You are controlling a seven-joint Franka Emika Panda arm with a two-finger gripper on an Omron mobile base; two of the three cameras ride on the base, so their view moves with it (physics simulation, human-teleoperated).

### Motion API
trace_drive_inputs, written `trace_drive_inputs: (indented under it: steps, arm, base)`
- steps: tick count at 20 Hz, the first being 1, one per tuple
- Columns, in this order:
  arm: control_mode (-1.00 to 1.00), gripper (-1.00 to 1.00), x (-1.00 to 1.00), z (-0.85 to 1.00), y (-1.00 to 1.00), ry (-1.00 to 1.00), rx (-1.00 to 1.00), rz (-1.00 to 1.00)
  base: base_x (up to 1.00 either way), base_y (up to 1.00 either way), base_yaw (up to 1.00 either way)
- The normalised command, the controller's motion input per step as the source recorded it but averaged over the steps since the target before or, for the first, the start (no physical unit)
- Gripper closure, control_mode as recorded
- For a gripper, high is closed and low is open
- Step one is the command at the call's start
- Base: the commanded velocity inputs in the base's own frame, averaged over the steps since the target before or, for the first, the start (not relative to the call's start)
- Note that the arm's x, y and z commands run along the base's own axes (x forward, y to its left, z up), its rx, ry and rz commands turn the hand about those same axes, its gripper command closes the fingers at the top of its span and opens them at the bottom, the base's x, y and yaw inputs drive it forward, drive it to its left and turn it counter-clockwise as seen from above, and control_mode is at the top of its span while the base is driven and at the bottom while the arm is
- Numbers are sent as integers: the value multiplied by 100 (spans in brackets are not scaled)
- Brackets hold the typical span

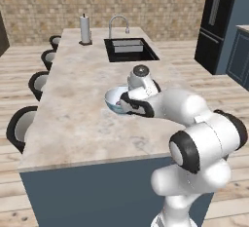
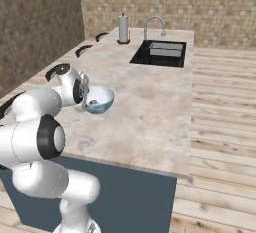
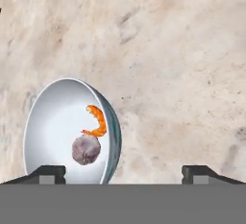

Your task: The microwave is finished heating the shrimp and garlic. Take the bowl containing the food and place it on the dining counter.

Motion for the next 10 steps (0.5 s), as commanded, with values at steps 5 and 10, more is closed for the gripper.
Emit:
trace_drive_inputs:
  steps: [5, 10]
  arm:
    - [-100, -100, -100, 88, -12, -9, 0, 0]
    - [-100, -100, -100, 50, -2, -13, -7, 8]
  base:
    - [0, 0, 0]
    - [0, 0, 0]
